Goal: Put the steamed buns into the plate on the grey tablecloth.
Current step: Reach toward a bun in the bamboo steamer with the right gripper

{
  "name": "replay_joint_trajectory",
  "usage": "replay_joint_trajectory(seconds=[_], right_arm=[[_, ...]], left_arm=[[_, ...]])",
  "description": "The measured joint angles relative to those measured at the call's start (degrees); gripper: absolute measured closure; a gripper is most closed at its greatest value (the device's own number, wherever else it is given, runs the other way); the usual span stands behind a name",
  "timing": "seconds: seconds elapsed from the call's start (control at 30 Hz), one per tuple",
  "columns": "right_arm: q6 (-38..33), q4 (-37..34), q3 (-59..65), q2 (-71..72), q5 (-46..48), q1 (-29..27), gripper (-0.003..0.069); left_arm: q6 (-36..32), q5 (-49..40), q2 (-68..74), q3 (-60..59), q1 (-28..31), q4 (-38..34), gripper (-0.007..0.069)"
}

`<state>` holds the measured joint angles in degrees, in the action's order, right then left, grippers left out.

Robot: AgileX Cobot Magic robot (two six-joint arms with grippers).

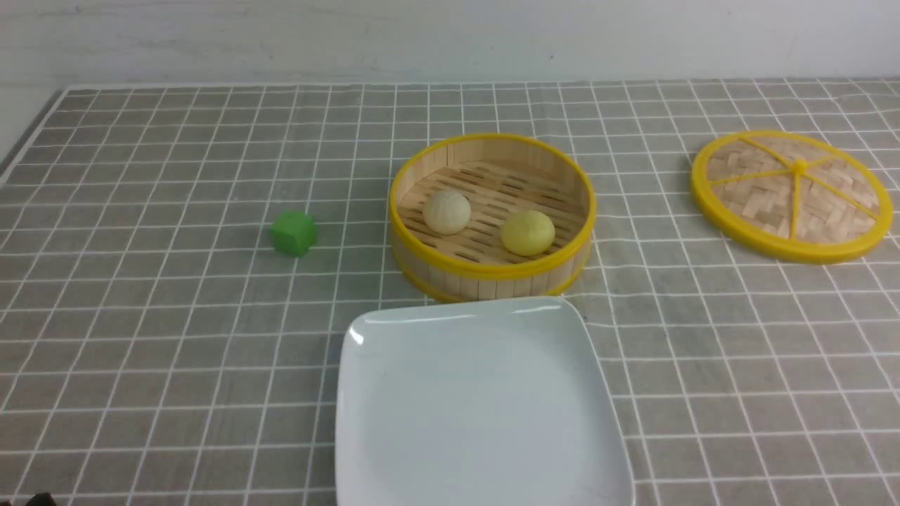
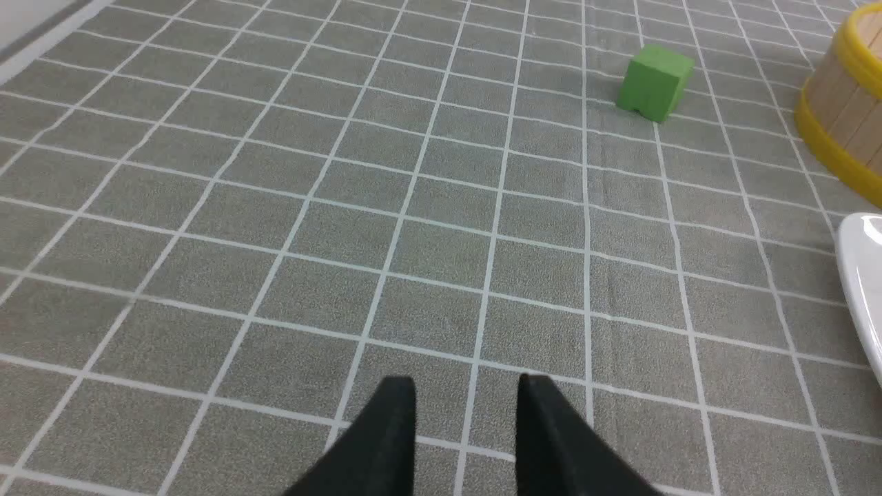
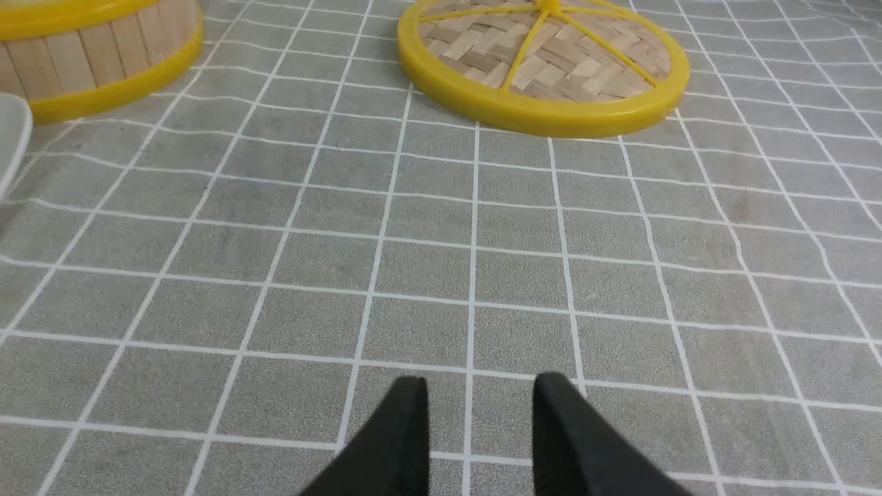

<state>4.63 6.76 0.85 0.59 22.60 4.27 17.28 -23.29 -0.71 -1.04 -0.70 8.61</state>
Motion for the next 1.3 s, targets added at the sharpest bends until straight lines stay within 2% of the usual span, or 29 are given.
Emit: replay_joint_trajectory(seconds=[1.23, 1.3], right_arm=[[0.0, 0.0, 0.0, 0.0, 0.0, 0.0, 0.0420], [0.6, -1.8, 0.0, 0.0, -0.3, 0.0, 0.0420]], left_arm=[[0.0, 0.0, 0.0, 0.0, 0.0, 0.0, 0.0384], [0.1, 0.0, 0.0, 0.0, 0.0, 0.0, 0.0384]])
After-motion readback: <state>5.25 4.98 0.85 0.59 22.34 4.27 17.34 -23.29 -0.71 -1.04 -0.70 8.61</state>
